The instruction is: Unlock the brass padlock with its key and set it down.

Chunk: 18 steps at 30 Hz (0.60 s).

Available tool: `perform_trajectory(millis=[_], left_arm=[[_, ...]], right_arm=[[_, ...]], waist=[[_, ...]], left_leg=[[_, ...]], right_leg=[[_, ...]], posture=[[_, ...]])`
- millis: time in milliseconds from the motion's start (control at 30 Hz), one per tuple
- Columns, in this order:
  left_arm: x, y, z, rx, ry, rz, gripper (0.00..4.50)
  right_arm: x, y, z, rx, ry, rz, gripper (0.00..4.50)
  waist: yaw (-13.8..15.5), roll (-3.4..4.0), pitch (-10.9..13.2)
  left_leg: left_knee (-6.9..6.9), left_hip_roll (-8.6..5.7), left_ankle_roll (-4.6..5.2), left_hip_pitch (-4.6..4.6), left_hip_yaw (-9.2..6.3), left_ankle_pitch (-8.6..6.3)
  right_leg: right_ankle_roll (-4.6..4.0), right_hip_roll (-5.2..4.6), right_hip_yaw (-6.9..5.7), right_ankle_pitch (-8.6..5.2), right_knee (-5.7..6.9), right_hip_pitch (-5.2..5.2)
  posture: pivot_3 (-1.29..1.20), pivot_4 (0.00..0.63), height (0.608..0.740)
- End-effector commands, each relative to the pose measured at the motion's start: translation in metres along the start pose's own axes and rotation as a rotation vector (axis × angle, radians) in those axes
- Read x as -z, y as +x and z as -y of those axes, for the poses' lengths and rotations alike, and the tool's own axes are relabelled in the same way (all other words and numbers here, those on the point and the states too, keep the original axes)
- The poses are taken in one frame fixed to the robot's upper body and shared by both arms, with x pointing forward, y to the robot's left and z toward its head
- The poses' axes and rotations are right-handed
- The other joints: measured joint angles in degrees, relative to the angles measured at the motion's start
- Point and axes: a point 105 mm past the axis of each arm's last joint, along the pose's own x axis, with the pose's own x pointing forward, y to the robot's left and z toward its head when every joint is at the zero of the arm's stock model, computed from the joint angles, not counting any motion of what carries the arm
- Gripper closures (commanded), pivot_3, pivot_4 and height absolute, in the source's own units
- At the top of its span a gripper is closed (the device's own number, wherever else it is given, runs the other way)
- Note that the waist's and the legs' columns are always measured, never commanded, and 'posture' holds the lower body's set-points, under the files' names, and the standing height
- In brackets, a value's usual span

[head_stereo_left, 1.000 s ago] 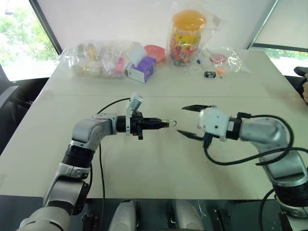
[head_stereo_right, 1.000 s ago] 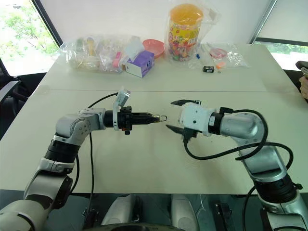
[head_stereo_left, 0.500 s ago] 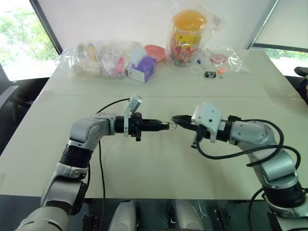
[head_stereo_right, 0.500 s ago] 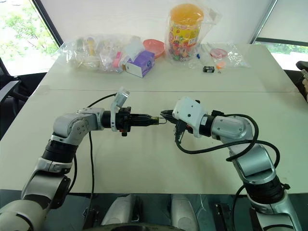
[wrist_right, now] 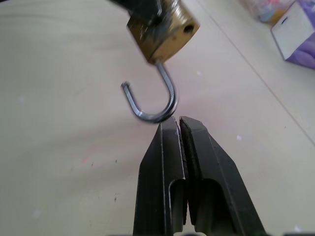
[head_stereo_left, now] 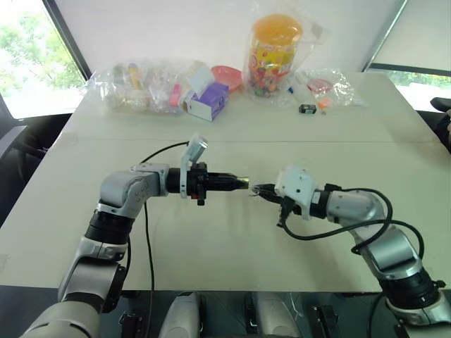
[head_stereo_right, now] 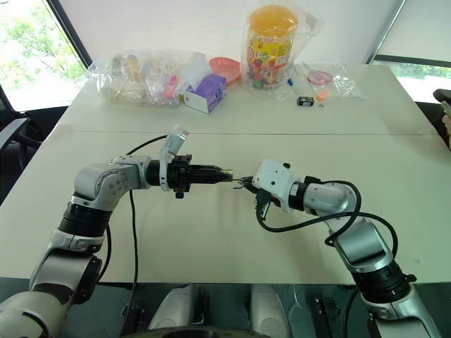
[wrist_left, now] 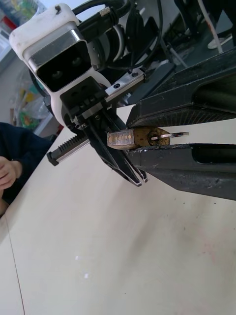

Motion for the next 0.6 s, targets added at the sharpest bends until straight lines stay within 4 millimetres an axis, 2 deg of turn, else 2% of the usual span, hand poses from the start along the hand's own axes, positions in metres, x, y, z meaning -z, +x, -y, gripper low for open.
perform_trajectory(millis=[33,200,367,500,567,600], left_arm=[[0.0,0.002,-0.006,-0.047,0.047,0.014,4.5],[0.022,0.019,-0.034,-0.169,0.01,0.02,4.5],[0.039,0.042,-0.053,-0.232,-0.057,0.032,4.5],[0.051,0.052,-0.061,-0.246,-0.073,0.008,4.5],[0.054,0.049,-0.063,-0.252,-0.07,-0.001,3.53],[0.055,0.046,-0.064,-0.254,-0.069,-0.005,3.27]], right_arm=[[-0.003,-0.018,0.002,0.054,-0.033,-0.018,4.43],[-0.001,-0.044,-0.012,0.112,0.019,-0.068,4.43],[-0.01,-0.046,-0.024,0.142,0.035,-0.064,4.43],[-0.014,-0.046,-0.025,0.172,0.044,-0.064,4.43],[-0.014,-0.046,-0.025,0.175,0.041,-0.07,4.5],[-0.014,-0.046,-0.025,0.177,0.04,-0.074,4.5]], waist=[[0.14,0.0,0.0],[0.79,0.0,0.0],[1.08,-0.01,0.0],[1.06,-0.02,0.01],[1.0,-0.02,0.01],[0.98,-0.02,0.01]], left_leg=[[0.0,0.0,0.0,0.0,0.0,0.0],[0.01,-0.02,0.02,-0.01,0.02,-0.01],[0.01,-0.02,0.03,0.01,0.02,-0.02],[0.01,-0.05,0.03,0.0,0.02,-0.02],[0.0,-0.04,0.03,0.01,0.02,-0.02],[0.0,-0.04,0.03,0.01,0.02,-0.02]], right_leg=[[0.0,0.0,0.0,0.0,0.0,0.0],[0.0,0.01,0.03,0.0,-0.04,0.0],[0.0,0.05,0.02,0.0,-0.02,0.0],[0.0,0.06,-0.01,0.0,-0.03,0.0],[0.0,0.07,-0.01,0.0,-0.03,0.0],[0.0,0.08,-0.01,0.0,-0.03,0.0]], posture=[[0.0,0.15,0.735],[0.0,0.15,0.735],[0.0,0.15,0.735],[0.0,0.15,0.735],[0.0,0.15,0.735],[0.0,0.15,0.735]])
